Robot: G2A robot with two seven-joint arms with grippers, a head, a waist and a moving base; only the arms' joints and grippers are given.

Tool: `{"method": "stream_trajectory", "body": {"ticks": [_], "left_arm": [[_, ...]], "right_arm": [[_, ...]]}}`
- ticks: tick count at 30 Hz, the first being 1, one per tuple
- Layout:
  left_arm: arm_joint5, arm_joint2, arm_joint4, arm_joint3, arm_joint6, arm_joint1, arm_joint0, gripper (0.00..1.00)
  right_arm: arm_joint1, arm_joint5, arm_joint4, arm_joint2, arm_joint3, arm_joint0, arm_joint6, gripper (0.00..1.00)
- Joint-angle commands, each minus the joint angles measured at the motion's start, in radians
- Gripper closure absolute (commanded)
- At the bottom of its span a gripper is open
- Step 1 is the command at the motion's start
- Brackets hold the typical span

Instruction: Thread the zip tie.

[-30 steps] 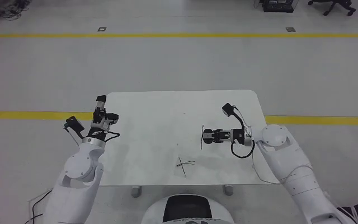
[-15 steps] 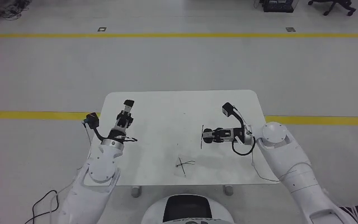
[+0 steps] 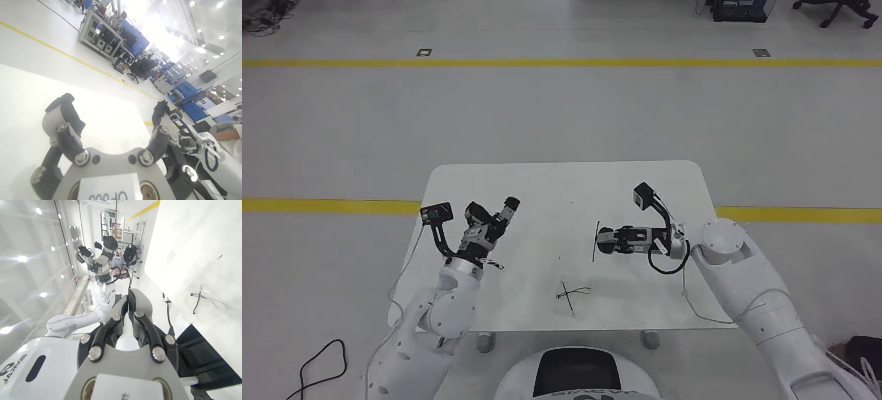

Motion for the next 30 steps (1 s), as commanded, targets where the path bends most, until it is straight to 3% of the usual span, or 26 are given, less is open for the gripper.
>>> {"method": "stream_trajectory", "body": {"ticks": [1, 4, 5, 9, 11, 18, 21, 24, 25, 27, 29, 30], "left_arm": [[-0.021, 0.010, 0.139, 0.002, 0.040, 0.003, 0.006, 0.00], [0.001, 0.042, 0.351, 0.000, 0.088, 0.007, 0.020, 0.00], [0.031, 0.054, 0.455, 0.004, 0.102, 0.008, 0.020, 0.00], [0.134, 0.111, 0.704, 0.027, 0.124, 0.006, 0.018, 0.00], [0.126, 0.133, 0.733, 0.033, 0.134, 0.004, 0.013, 0.00], [0.123, 0.133, 0.731, 0.037, 0.145, 0.003, 0.011, 0.00], [0.123, 0.142, 0.834, 0.045, 0.150, 0.006, 0.001, 0.00], [0.179, 0.157, 0.995, 0.050, 0.128, 0.009, 0.003, 0.00], [0.208, 0.164, 0.995, 0.059, 0.129, 0.013, -0.007, 0.00], [0.260, 0.215, 0.995, 0.110, 0.157, 0.040, -0.047, 0.00], [0.325, 0.296, 0.995, 0.169, 0.196, 0.077, -0.102, 0.00], [0.325, 0.332, 0.995, 0.193, 0.221, 0.096, -0.133, 0.00]], "right_arm": [[0.000, 0.003, -0.003, -0.002, -0.002, -0.003, -0.014, 1.00], [-0.002, 0.038, -0.002, -0.011, -0.018, -0.009, -0.054, 1.00], [-0.003, 0.056, 0.005, -0.012, -0.018, -0.008, -0.066, 1.00], [-0.006, 0.131, 0.017, -0.025, -0.016, 0.005, -0.090, 1.00], [-0.007, 0.145, 0.020, -0.029, -0.019, 0.010, -0.096, 1.00], [-0.007, 0.145, 0.020, -0.029, -0.019, 0.010, -0.096, 1.00], [-0.009, 0.174, 0.015, -0.035, -0.041, 0.009, -0.135, 1.00], [-0.011, 0.255, 0.016, -0.037, -0.065, 0.025, -0.181, 1.00], [-0.012, 0.276, 0.017, -0.038, -0.071, 0.029, -0.192, 1.00], [-0.014, 0.332, 0.018, -0.044, -0.081, 0.043, -0.210, 1.00], [-0.017, 0.397, 0.026, -0.054, -0.081, 0.063, -0.221, 1.00], [-0.019, 0.417, 0.035, -0.060, -0.080, 0.073, -0.219, 1.00]]}}
